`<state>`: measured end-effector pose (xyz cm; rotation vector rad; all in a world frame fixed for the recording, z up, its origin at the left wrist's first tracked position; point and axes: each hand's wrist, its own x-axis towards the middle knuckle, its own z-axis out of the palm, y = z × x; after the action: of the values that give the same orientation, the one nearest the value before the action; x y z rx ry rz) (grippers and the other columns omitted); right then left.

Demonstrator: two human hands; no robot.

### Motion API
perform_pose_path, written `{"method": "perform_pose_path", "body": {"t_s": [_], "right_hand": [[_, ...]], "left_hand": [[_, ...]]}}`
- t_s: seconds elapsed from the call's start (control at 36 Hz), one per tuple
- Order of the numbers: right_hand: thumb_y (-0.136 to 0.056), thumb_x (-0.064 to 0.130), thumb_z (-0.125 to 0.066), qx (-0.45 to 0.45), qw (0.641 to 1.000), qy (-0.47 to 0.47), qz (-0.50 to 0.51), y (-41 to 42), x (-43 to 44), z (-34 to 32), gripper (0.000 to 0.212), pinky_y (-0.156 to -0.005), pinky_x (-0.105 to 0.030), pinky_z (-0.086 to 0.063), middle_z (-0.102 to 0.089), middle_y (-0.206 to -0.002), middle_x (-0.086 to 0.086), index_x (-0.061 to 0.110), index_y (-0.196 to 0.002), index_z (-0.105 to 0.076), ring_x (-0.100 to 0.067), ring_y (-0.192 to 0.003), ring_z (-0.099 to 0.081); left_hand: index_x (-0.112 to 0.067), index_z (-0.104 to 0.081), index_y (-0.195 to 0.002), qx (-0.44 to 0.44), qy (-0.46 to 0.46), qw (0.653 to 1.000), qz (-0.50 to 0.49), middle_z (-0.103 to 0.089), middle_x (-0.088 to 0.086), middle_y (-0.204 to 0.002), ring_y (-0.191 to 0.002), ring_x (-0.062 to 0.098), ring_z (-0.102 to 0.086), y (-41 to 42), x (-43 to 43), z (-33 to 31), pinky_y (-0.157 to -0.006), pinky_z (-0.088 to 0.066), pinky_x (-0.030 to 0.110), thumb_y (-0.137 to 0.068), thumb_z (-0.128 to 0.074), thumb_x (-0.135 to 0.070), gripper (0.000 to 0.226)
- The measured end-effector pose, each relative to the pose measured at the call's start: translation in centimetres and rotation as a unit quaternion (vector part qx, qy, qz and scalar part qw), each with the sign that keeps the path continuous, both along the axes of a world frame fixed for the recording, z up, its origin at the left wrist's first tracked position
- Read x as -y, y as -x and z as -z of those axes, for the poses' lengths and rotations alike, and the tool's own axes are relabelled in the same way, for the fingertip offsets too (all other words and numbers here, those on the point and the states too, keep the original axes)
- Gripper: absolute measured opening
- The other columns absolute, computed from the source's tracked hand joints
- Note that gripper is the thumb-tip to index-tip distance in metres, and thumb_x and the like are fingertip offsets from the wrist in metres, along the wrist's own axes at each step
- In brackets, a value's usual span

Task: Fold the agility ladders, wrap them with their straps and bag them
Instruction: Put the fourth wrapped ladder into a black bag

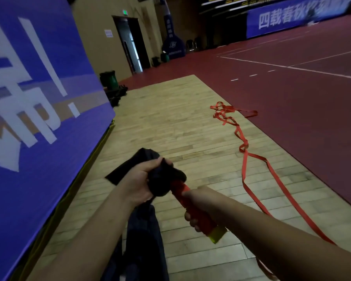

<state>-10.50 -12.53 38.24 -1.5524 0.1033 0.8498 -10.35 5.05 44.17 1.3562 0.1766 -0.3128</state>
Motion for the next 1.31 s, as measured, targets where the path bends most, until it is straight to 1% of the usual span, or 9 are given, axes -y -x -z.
{"method": "perform_pose_path", "body": {"t_s": [0.19,0.36,0.5,0.72,0.92,1.06,1.11,1.19,1.31], "right_hand": [[-0.102,0.024,-0.049,-0.062,0.996,-0.021,0.057,-1.3,1.7,0.6,0.026,-0.044,-0.021,-0.042,-0.050,-0.055,-0.003,0.008,-0.082,-0.054,-0.013,-0.043,-0.047],[-0.104,0.018,-0.043,-0.039,0.994,-0.087,0.052,-2.0,3.2,-0.2,0.027,-0.049,-0.027,-0.050,-0.057,-0.061,-0.010,0.002,-0.090,-0.059,-0.019,-0.050,-0.055],[-0.106,0.018,-0.041,0.049,0.993,-0.094,0.046,-2.6,4.9,-1.7,0.030,-0.077,-0.045,-0.061,-0.075,-0.096,-0.023,0.001,-0.116,-0.064,-0.038,-0.089,-0.074],[-0.100,-0.002,-0.043,0.214,0.970,-0.011,0.113,-3.5,5.8,-2.3,0.027,-0.056,-0.028,-0.053,-0.070,-0.080,-0.016,-0.003,-0.112,-0.067,-0.021,-0.065,-0.067],[-0.099,0.028,-0.061,0.345,0.938,0.003,0.041,-2.5,4.5,-3.8,0.013,-0.078,-0.030,-0.048,-0.067,-0.107,0.003,0.015,-0.096,-0.064,-0.016,-0.101,-0.062],[-0.077,0.057,-0.078,0.278,0.942,0.048,-0.183,-1.0,3.1,-1.1,0.088,-0.101,-0.029,-0.045,-0.051,-0.145,0.008,0.030,-0.150,-0.036,-0.012,-0.131,-0.051],[-0.082,0.046,-0.080,0.285,0.928,0.096,-0.220,-0.6,2.4,0.1,0.078,-0.109,-0.035,-0.045,-0.057,-0.142,0.005,0.027,-0.147,-0.042,-0.013,-0.129,-0.054],[-0.097,0.026,-0.066,0.324,0.915,0.140,-0.197,-0.6,1.4,1.1,0.028,-0.099,-0.045,-0.050,-0.071,-0.111,-0.004,0.011,-0.120,-0.067,-0.024,-0.106,-0.067],[-0.102,0.017,-0.056,0.302,0.939,0.082,-0.144,-0.2,0.6,0.9,0.014,-0.083,-0.041,-0.057,-0.071,-0.093,-0.011,0.014,-0.100,-0.070,-0.025,-0.090,-0.070]], "left_hand": [[-0.009,-0.072,-0.079,0.003,0.057,0.995,0.080,-0.066,0.011,-0.081,-0.074,0.024,-0.068,2.0,1.5,1.3,-0.066,-0.058,0.032,-0.091,-0.052,-0.027,0.029],[-0.011,-0.074,-0.081,0.014,0.015,0.998,0.061,-0.068,0.011,-0.086,-0.076,0.024,-0.068,1.4,0.6,1.4,-0.064,-0.057,0.029,-0.092,-0.053,-0.026,0.028],[0.002,-0.071,-0.100,0.061,0.013,0.998,-0.031,-0.071,0.021,-0.098,-0.083,0.027,-0.070,0.2,0.0,2.1,-0.068,-0.059,0.029,-0.085,-0.060,-0.025,0.033],[0.003,-0.069,-0.102,0.141,-0.002,0.979,-0.147,-0.075,0.015,-0.093,-0.083,0.021,-0.072,-0.5,-0.6,1.7,-0.071,-0.060,0.027,-0.102,-0.052,-0.014,0.024],[0.000,-0.067,-0.099,0.142,-0.064,0.982,-0.111,-0.069,0.015,-0.089,-0.083,0.024,-0.070,0.0,-1.5,2.8,-0.067,-0.059,0.027,-0.097,-0.053,0.004,0.014],[0.003,-0.065,-0.101,0.144,-0.022,0.988,-0.060,-0.061,0.021,-0.090,-0.079,0.024,-0.069,0.7,0.6,2.8,-0.068,-0.059,0.028,-0.097,-0.053,0.005,0.012],[0.002,-0.065,-0.101,0.158,-0.035,0.986,-0.042,-0.059,0.022,-0.093,-0.078,0.022,-0.069,0.7,0.8,3.0,-0.069,-0.058,0.027,-0.096,-0.055,0.003,0.012],[-0.001,-0.066,-0.099,0.159,-0.043,0.986,-0.025,-0.057,0.021,-0.092,-0.077,0.020,-0.066,0.8,0.5,3.2,-0.068,-0.058,0.026,-0.096,-0.055,0.003,0.011],[-0.004,-0.062,-0.106,0.147,-0.020,0.988,-0.029,-0.062,0.015,-0.089,-0.079,0.021,-0.067,0.7,-0.5,3.1,-0.067,-0.058,0.026,-0.097,-0.059,-0.008,0.011]]}}
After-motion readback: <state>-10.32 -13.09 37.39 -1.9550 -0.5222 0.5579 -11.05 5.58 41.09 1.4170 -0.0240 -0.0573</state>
